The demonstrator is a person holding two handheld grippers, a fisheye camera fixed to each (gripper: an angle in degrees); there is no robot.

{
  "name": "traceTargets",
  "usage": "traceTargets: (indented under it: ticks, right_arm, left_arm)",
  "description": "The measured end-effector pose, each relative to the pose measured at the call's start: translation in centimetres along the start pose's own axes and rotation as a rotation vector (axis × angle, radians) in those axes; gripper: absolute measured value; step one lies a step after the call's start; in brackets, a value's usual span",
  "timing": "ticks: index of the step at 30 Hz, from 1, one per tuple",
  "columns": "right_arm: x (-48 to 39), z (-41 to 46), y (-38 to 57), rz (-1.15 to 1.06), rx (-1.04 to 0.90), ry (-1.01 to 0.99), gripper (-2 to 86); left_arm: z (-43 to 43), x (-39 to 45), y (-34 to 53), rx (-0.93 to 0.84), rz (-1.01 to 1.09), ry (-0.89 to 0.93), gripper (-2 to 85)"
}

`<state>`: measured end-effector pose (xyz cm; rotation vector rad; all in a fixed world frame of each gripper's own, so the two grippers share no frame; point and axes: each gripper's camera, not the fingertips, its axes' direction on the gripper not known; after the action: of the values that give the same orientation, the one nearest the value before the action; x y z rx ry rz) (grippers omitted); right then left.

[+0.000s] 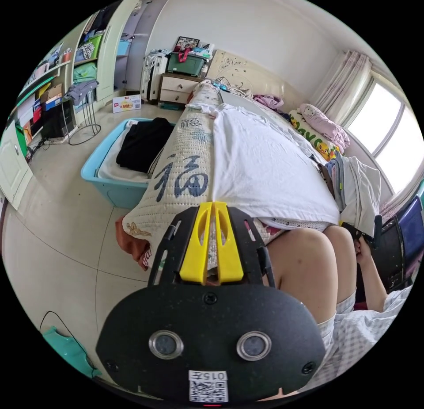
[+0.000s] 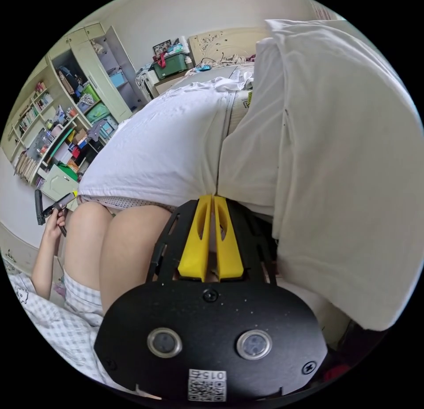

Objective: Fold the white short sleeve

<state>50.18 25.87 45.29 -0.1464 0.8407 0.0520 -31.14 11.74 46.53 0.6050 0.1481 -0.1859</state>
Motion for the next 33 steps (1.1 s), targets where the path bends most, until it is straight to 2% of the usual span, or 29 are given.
traceTargets:
  ticks: [8, 18, 23, 27, 33]
  right_arm:
    - [-1.2, -0.2, 2.8, -0.035, 0.016, 0.025, -0.2]
    - [-6.5, -0.2, 7.3, -0.178, 0.074, 0.295, -0.2]
    - [-7.0, -0.7, 9.2, -0.129, 0.129, 0.278, 0.0]
    - [-7.8, -1.1, 10.8, -0.202, 0.164, 0.304, 0.6]
    - [-8.0, -2.8, 13.1, -0.181, 0.213, 0.328, 4.8]
  left_arm:
    - [-1.0, 4.8, 2.9, 0.023, 0.100, -0.163, -0.4]
    - [-3.0, 8.3, 7.7, 0.082, 0.077, -0.246, -0.4]
    - [-4.0, 8.4, 10.0, 0.105, 0.049, -0.207, -0.4]
    - [-4.8, 9.4, 11.9, 0.114, 0.068, -0.225, -0.3]
    - [-6.2, 9.9, 15.0, 0.146, 0.030, -0.196, 0.3]
